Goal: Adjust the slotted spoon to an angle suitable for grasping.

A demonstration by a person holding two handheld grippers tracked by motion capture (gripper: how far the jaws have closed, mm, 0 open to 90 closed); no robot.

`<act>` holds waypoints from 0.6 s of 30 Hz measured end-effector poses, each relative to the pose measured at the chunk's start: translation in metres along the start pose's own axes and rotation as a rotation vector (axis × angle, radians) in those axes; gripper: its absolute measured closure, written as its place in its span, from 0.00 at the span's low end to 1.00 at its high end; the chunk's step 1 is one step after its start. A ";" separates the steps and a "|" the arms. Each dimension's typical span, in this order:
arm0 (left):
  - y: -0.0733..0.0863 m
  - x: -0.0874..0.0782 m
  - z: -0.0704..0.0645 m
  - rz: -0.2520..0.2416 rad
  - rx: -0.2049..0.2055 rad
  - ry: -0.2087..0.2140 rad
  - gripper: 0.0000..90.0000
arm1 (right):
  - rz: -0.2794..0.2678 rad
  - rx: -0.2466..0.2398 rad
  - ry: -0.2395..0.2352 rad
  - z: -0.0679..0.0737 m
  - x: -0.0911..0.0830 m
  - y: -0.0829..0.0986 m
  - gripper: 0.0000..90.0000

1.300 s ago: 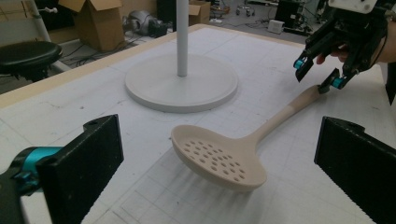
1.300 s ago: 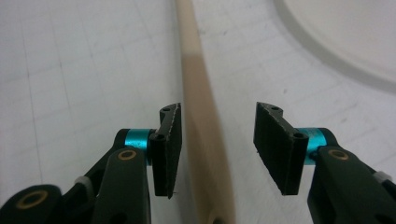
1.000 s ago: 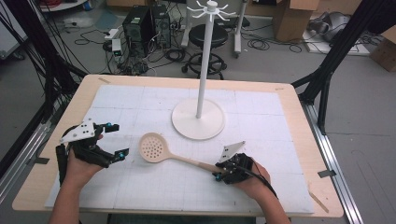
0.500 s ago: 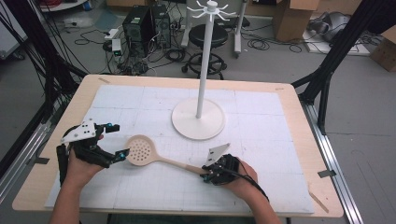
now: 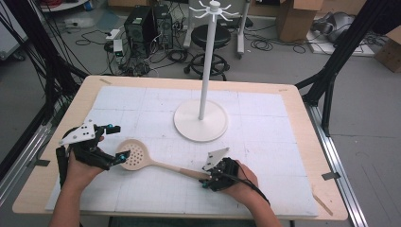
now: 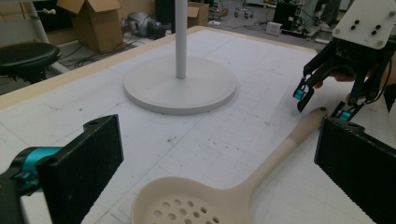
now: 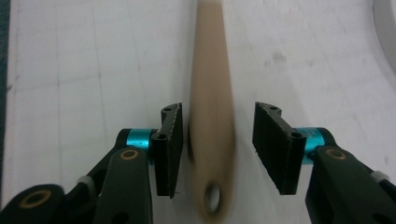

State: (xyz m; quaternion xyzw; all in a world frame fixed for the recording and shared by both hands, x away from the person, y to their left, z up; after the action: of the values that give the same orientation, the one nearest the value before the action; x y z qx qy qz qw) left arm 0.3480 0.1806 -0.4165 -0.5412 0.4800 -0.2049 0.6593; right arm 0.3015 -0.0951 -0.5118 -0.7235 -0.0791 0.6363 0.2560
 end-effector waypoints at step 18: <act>-0.002 -0.002 -0.001 -0.007 0.004 -0.001 0.02 | -0.003 0.048 -0.014 -0.005 -0.017 0.028 0.85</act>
State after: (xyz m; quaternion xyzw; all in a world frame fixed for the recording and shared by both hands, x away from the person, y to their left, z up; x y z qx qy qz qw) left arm 0.3472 0.1810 -0.4142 -0.5416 0.4773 -0.2082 0.6599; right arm 0.2974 -0.1276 -0.5094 -0.7126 -0.0667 0.6425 0.2739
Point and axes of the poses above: each handheld gripper's, and its own axes: x roughly forward along the jaws, y roughly out of its underside, z roughly to its left, the point moved 10 cm from there along x, roughly forward along the jaws, and after that the axes turned 9 degrees about z, right-handed, at the moved point
